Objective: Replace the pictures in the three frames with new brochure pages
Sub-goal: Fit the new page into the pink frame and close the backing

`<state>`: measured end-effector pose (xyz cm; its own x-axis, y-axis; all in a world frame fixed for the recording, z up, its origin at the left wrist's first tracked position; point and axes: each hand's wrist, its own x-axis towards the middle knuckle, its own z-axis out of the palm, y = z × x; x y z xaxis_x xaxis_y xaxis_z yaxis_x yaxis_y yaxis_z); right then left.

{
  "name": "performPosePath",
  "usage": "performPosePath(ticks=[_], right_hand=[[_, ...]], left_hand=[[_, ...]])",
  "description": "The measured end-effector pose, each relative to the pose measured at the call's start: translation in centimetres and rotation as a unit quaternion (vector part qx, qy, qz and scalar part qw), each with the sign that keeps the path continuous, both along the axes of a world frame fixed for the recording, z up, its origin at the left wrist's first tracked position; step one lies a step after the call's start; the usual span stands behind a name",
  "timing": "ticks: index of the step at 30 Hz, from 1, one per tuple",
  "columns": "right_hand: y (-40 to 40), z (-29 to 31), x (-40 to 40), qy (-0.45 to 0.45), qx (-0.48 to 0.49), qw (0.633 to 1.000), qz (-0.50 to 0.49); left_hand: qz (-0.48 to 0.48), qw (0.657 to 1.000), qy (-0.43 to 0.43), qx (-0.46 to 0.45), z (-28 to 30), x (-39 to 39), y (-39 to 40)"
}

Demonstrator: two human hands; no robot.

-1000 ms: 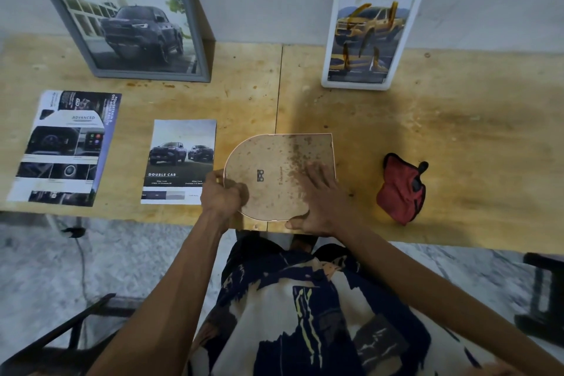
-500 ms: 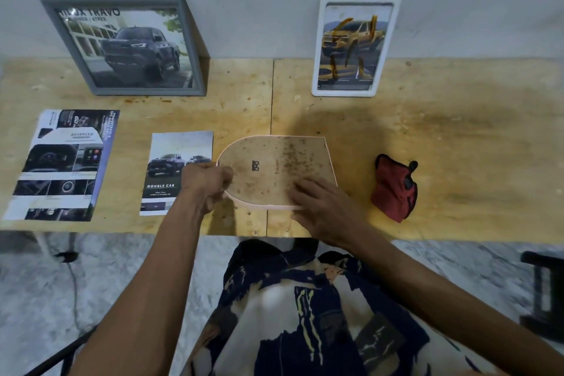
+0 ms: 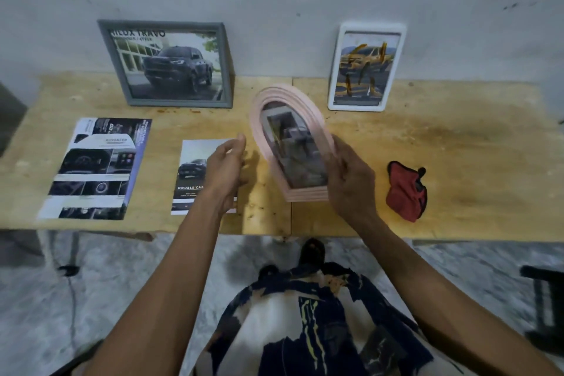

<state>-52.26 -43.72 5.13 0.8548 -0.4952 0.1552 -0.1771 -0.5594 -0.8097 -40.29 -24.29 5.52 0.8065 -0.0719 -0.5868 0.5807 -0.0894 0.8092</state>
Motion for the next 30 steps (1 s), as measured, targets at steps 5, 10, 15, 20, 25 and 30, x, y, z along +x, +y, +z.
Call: performPosePath(ticks=[5, 10, 15, 20, 25, 30], right_hand=[[1.6, 0.2, 0.1, 0.017, 0.177, 0.975, -0.136], [2.7, -1.9, -2.6, 0.087, 0.263, 0.935, -0.221], [2.1, -2.2, -2.2, 0.139, 0.230, 0.944, -0.192], [1.2, -4.3, -2.0, 0.185, 0.184, 0.952, -0.159], [-0.8, -5.3, 0.3, 0.206, 0.168, 0.953, -0.147], [-2.2, -6.8, 1.4, 0.235, 0.131, 0.954, -0.131]], left_hand=[[-0.062, 0.998, 0.016, -0.007, -1.9, -1.8, 2.8], [-0.071, 0.994, 0.055, -0.054, -3.7, -4.6, 3.6], [-0.090, 0.993, 0.059, -0.046, -4.2, -3.8, 3.4], [-0.096, 0.992, 0.079, 0.001, -6.3, -3.3, 2.1], [-0.137, 0.986, 0.066, 0.066, -7.3, -1.7, 0.2], [-0.168, 0.975, 0.044, 0.136, -8.7, -0.9, -1.4]])
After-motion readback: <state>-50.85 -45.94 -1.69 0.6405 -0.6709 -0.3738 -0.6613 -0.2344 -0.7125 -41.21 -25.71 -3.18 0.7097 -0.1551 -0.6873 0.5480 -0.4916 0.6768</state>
